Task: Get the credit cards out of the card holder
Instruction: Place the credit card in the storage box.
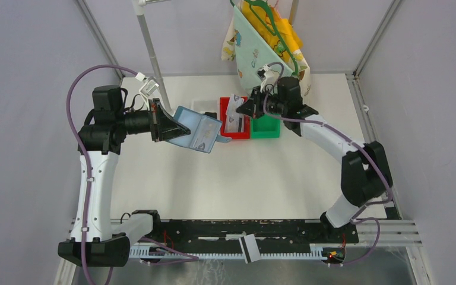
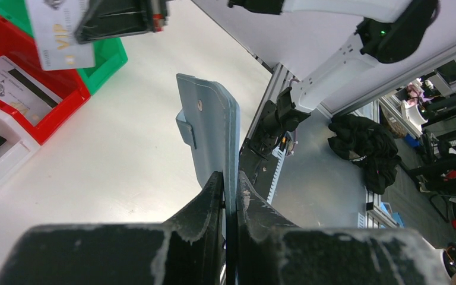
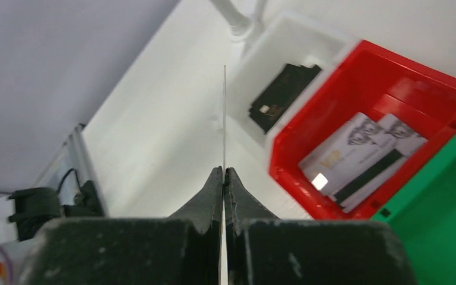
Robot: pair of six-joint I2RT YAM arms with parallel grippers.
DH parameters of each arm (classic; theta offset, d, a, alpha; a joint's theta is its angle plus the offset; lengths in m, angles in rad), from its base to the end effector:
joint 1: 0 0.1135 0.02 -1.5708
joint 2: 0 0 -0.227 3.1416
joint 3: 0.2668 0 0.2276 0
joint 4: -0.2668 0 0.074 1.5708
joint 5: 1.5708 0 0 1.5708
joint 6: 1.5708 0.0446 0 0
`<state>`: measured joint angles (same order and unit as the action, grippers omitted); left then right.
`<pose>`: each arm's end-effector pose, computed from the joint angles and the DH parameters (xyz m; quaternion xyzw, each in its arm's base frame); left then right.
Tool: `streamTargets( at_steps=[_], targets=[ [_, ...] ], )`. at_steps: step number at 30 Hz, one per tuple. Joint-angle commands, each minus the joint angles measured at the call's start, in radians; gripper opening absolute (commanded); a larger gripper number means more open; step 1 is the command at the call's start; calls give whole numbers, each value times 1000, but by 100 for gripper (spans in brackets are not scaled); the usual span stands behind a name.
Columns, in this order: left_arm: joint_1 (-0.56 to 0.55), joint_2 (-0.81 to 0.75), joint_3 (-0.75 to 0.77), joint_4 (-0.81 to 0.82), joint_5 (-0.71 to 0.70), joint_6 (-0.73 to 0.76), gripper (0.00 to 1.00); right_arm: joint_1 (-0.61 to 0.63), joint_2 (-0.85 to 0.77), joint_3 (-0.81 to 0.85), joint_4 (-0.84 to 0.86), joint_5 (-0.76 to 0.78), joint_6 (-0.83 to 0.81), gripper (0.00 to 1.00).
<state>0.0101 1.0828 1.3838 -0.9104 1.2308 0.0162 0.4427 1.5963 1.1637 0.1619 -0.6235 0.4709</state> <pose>0.1787 -0.0402 0.3855 0.2691 0.7232 -0.5069 0.3843 0.3109 0.1762 0.2734 -0.1749 0.7602 0.4732 0.4093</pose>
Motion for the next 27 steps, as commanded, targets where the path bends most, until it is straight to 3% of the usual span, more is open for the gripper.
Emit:
streamTargets(
  at_steps=[1,11,15,20,27],
  targets=[
    [3,-13,53,22,28,20,2,-4,178,197,-223,111,-156,0],
    [3,-18,63,21,46,17,2,7,444,409,-267,123,-173,1],
    [2,-20,70,19,58,12,2,17,469,411,-264,147,-176,14],
    [2,-30,80,22,76,1,2,23,432,365,-257,203,-205,39],
    [3,-32,89,23,79,10,2,37,198,237,-207,253,-199,49]
  ],
)
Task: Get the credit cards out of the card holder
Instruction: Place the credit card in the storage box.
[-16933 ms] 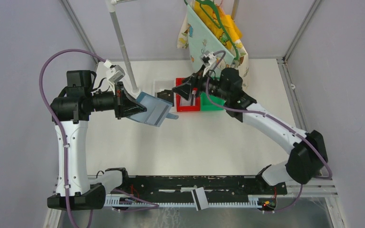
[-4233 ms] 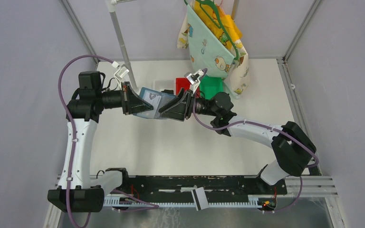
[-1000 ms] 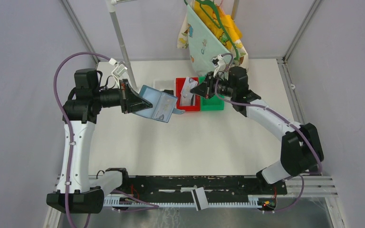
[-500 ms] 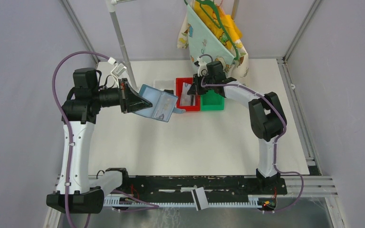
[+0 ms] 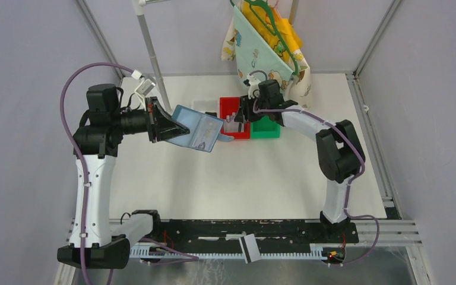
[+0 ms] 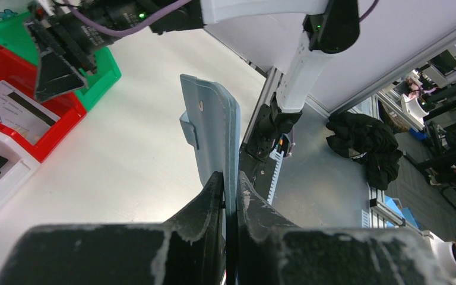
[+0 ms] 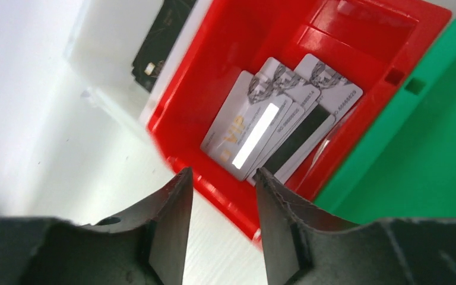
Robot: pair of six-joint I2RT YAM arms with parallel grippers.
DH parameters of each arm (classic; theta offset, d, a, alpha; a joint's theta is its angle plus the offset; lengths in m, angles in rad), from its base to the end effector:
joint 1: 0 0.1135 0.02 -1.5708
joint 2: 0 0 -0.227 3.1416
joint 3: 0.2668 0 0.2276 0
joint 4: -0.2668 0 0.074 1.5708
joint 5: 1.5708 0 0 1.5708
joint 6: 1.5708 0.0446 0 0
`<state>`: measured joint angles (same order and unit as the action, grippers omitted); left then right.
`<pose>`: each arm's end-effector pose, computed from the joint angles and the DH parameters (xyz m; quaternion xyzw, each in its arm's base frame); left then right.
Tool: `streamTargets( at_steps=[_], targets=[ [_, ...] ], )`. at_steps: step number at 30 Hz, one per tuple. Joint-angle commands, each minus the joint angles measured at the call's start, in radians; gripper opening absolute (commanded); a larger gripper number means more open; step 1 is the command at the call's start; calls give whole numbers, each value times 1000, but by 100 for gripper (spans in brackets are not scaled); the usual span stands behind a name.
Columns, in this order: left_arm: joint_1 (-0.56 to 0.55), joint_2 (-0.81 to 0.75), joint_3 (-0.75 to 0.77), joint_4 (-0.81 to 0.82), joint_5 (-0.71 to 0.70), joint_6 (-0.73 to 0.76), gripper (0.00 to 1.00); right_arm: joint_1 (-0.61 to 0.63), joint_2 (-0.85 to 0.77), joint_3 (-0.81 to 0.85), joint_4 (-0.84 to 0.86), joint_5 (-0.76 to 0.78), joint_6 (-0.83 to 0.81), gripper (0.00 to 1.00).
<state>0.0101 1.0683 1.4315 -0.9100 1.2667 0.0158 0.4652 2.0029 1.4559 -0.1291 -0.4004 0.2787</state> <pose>0.1696 -0.0408 0.4011 0.2920 0.7019 -0.5108 0.4015 0.3707 0.2055 0.1847 -0.1679 0.8717 0.3211 0.3298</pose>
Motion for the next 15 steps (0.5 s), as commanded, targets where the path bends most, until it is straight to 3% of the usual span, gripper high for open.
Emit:
streamTargets(
  at_steps=[1,4,7,11,13,15],
  targets=[
    [3,-16,40,26,44,8,2,22,-260,-92,116,13,13,53],
    [2,-17,37,60,45,-11,2,33,-448,-275,327,-97,135,70],
    [2,-37,3,165,39,-108,2,33,-622,-511,679,-219,370,85],
    [3,-77,-66,392,3,-274,2,54,-737,-761,1188,-261,678,97],
    [2,-92,-101,505,-18,-371,2,95,-759,-857,1367,-224,779,98],
    [3,-100,-135,606,-39,-465,2,155,-766,-896,1434,-176,803,98]
  ],
)
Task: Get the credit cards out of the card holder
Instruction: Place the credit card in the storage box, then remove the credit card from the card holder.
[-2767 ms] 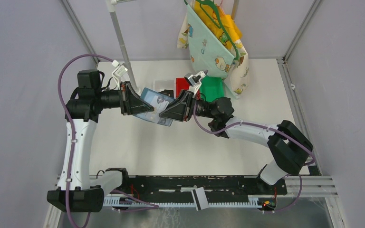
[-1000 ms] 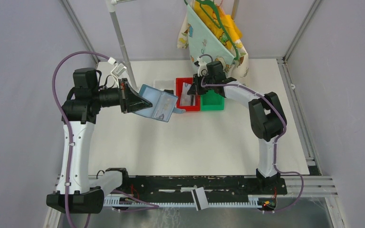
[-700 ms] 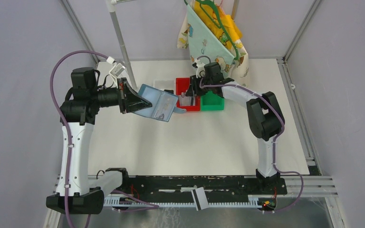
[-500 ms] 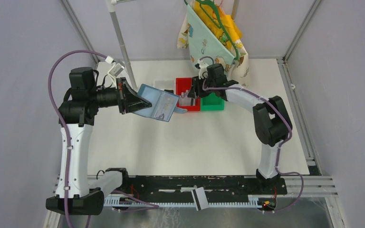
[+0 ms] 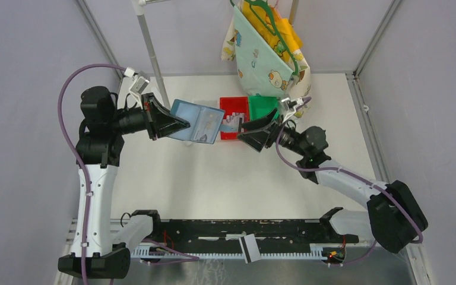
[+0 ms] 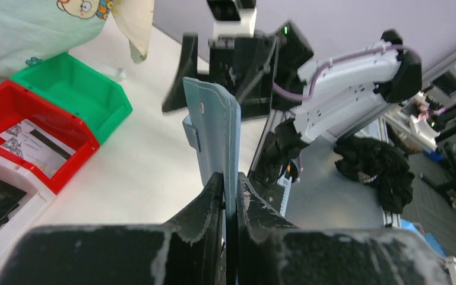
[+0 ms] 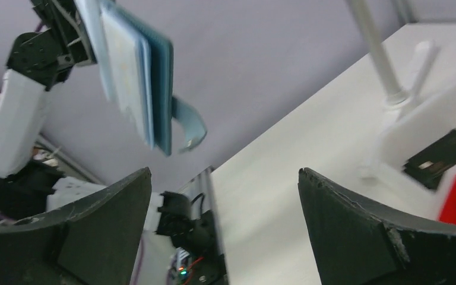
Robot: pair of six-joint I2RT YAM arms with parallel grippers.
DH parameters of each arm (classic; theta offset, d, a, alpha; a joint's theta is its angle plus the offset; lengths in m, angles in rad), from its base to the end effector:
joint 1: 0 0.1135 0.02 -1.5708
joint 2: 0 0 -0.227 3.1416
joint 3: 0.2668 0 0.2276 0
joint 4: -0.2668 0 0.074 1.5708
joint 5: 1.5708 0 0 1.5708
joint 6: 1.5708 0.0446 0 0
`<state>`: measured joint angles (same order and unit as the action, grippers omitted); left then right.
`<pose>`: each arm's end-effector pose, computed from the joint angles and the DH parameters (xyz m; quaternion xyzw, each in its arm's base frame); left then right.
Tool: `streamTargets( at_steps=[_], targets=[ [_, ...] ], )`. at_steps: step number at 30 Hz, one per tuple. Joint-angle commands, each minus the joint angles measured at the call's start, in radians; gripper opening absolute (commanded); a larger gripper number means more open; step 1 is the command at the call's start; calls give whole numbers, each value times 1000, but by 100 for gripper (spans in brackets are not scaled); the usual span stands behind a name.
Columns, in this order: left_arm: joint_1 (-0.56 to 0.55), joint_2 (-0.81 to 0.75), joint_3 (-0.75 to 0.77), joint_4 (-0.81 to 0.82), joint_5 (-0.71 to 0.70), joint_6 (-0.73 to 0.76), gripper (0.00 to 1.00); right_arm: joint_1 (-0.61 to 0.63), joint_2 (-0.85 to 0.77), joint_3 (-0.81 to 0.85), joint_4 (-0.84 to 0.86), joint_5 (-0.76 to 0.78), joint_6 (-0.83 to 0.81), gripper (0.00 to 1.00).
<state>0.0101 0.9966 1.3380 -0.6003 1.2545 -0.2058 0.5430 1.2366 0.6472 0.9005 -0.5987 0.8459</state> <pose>0.1689 -0.0407 0.4116 0.2868 0.6764 -0.5111 0.4460 0.2155 0.1594 0.2897 -0.1507 0.5923 0.6276 0.4822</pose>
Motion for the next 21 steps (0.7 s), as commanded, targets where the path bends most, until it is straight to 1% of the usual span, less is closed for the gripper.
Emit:
streamTargets(
  at_steps=[1,3,4,6,9,13,15,16,18,21],
  targets=[
    [2,-29,-56,342,-35,-291,2,109,3,-93,417,50,229,98],
    [2,-25,-72,406,-43,-368,2,169,12,-98,434,123,217,98],
    [2,-22,-72,414,-44,-387,2,201,18,-98,450,168,216,98],
    [2,-21,-72,416,-40,-404,2,254,47,-90,488,240,216,98],
    [2,-32,-84,415,-42,-408,2,313,104,-36,506,295,216,98],
    [2,-40,-85,415,-37,-419,2,350,199,55,465,315,196,98],
    [2,-43,-85,415,-34,-423,2,351,246,71,512,327,239,98],
    [-27,-45,-87,416,-33,-423,2,352,268,72,547,339,262,98],
    [-28,-49,-92,415,-31,-423,2,357,300,80,616,354,305,98],
    [-30,-49,-97,412,-28,-422,2,367,329,105,696,362,342,92]
  ],
)
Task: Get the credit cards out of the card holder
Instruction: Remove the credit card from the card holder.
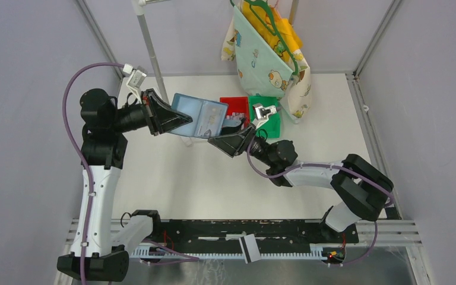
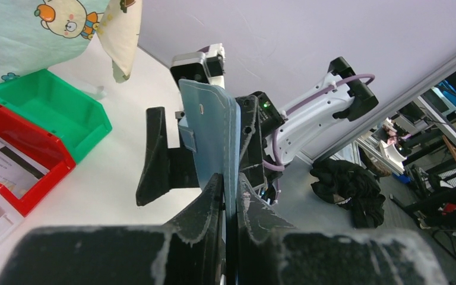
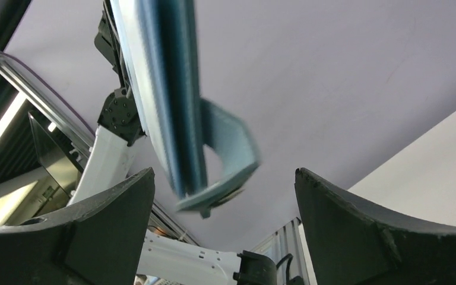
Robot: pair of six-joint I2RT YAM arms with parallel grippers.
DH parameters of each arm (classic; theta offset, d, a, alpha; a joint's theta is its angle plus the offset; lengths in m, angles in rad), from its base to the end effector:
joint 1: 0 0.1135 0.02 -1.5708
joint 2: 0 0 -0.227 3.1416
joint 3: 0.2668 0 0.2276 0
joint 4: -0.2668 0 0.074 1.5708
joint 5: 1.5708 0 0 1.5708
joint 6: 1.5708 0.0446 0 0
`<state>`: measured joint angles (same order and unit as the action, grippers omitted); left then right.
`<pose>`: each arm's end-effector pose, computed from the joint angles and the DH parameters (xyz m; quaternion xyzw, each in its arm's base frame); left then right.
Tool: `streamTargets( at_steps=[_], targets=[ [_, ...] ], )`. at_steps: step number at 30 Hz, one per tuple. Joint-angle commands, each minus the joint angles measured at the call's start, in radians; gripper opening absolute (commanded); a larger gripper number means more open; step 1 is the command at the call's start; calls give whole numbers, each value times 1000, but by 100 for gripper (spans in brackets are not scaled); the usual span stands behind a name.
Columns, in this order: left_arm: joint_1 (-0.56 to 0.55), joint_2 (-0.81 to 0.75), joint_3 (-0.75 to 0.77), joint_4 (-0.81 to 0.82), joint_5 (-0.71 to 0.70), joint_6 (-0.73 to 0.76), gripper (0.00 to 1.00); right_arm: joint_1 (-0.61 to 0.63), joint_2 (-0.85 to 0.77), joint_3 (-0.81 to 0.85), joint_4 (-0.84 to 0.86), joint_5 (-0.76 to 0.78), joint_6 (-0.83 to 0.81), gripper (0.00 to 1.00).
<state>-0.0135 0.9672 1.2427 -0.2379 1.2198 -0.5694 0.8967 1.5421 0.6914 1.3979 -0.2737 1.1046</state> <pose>0.1748 -0.0442 0.4212 0.2407 0.6600 -0.5502 0.4513 0.1799 0.2444 0.2758 -0.0680 0.4949 0.7632 0.4100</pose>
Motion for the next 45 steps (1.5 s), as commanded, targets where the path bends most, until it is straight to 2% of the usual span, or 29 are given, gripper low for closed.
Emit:
streamTargets(
  at_steps=[1,3,7,10,11,12,13,14,15,16,18,21,23,24,27,30,36,40,45],
  targets=[
    [-6,-19,-2,49,8,-57,2,13,35,67,233,38,104,88],
    [-6,-19,-2,37,8,-38,2,12,56,81,304,26,143,79],
    [-6,-17,0,-21,6,19,2,12,69,102,334,-35,164,54],
    [-6,-10,2,-80,5,70,3,9,56,97,307,-71,161,23],
    [-6,-6,7,-107,5,94,7,5,50,96,293,-85,161,14],
    [-6,-1,13,-138,5,123,16,-1,42,92,275,-102,155,8],
    [-6,5,23,-179,2,160,33,-7,30,86,251,-121,142,3],
    [-6,14,32,-229,-13,203,57,-12,17,82,217,-149,123,0],
    [-6,22,48,-298,-30,271,85,-19,0,82,151,-180,93,0],
    [-6,29,66,-354,-43,343,98,-23,-20,88,87,-221,60,0],
    [-6,32,87,-431,-69,447,100,-28,-49,128,-132,-328,-44,0],
    [-6,30,113,-489,-104,552,100,-27,-84,238,-616,-469,-329,0],
    [-6,36,141,-519,-147,612,100,-25,-109,307,-968,-458,-602,0],
    [-6,40,158,-539,-158,645,100,-26,-116,331,-1103,-443,-685,0],
    [-6,53,184,-598,-142,726,100,-25,-139,383,-1356,-401,-873,0],
    [-13,58,173,-654,-105,791,96,-25,-145,435,-1484,-420,-972,0],
    [-98,86,177,-910,-117,1041,89,-23,-108,591,-1703,-476,-1126,0],
    [-171,79,144,-926,-204,1072,87,-7,-69,691,-1798,-498,-1190,0],
    [-195,90,138,-926,-211,1071,80,14,-30,762,-1855,-513,-1219,0]
  ],
)
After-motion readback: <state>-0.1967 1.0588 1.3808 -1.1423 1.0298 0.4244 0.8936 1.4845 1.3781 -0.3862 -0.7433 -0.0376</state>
